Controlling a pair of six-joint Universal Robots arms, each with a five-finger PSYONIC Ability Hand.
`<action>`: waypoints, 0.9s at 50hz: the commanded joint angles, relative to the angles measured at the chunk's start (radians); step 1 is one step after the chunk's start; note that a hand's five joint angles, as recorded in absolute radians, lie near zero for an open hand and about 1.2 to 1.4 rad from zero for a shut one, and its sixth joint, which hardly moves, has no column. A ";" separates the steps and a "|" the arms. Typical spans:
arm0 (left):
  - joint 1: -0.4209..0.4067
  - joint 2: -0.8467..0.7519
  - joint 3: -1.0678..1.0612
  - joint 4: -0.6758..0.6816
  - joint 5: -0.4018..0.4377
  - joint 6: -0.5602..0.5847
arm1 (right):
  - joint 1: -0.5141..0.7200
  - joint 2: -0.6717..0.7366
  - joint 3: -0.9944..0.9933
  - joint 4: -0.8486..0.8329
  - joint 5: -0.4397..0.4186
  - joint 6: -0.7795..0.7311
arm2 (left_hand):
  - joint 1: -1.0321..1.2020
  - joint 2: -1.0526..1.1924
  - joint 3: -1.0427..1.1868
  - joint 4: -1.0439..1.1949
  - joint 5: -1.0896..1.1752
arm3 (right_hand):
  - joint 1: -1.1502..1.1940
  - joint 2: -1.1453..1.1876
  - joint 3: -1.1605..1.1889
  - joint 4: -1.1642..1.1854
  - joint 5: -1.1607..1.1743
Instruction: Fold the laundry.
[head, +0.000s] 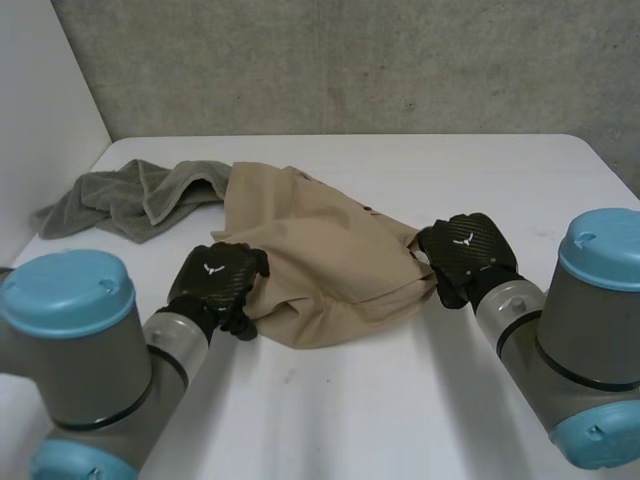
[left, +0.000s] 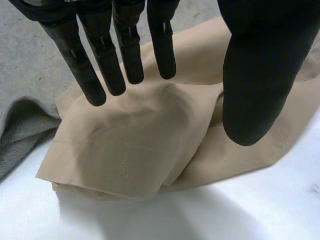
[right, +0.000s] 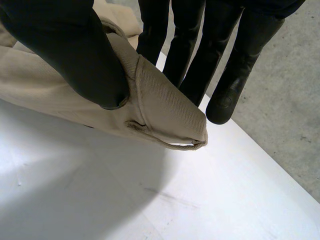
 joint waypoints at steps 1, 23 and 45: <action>0.002 -0.126 0.107 0.006 -0.015 0.003 | 0.000 -0.021 0.025 0.000 -0.002 0.001 | 0.110 0.114 0.114 0.106 0.107 | 0.408 0.218 0.202 0.203 0.226; -0.002 -0.010 0.185 -0.051 -0.054 0.026 | -0.001 -0.046 -0.070 0.121 -0.008 -0.094 | 0.862 0.865 0.865 0.858 0.858 | 0.408 0.218 0.202 0.203 0.226; 0.103 0.374 0.107 -0.751 0.276 0.559 | -0.020 -0.264 -0.233 0.778 -0.040 -0.503 | 0.862 0.865 0.865 0.858 0.858 | 0.408 0.218 0.202 0.203 0.226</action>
